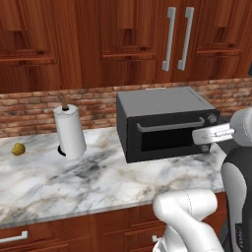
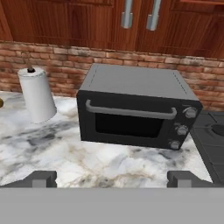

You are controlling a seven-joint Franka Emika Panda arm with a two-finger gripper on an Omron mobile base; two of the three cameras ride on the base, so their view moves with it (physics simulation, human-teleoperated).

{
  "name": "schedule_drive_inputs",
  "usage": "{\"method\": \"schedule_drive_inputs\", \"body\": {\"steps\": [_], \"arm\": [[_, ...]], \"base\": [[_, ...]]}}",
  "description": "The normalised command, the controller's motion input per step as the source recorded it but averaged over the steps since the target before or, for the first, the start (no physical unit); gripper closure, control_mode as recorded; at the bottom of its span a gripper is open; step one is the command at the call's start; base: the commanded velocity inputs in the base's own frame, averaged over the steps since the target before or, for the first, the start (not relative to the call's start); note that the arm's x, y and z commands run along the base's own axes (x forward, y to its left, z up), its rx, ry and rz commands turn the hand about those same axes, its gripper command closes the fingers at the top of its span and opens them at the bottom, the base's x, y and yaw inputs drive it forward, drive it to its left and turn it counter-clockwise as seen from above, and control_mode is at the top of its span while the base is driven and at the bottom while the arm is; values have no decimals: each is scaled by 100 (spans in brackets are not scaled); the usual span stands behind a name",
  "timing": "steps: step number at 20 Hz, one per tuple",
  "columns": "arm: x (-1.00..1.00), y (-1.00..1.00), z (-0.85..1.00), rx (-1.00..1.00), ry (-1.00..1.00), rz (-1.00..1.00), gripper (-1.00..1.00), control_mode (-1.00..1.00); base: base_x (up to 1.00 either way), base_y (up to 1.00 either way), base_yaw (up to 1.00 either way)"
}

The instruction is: Close all open cabinet doors.

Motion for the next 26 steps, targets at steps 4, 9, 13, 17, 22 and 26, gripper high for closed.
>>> {"method": "schedule_drive_inputs", "body": {"steps": [4,9,13,17,22,26], "arm": [[-41,-13,0,0,9,-13,-100,-100],[-2,-5,0,0,5,-1,-100,-100],[0,-11,0,0,4,0,-100,-100],[-1,-2,-2,0,2,0,-100,-100],[-1,0,-1,0,3,0,-100,-100],[0,0,0,0,3,0,-100,-100]], "base": [[0,0,0],[0,0,0],[0,0,0],[0,0,0],[0,0,0],[0,0,0]]}}
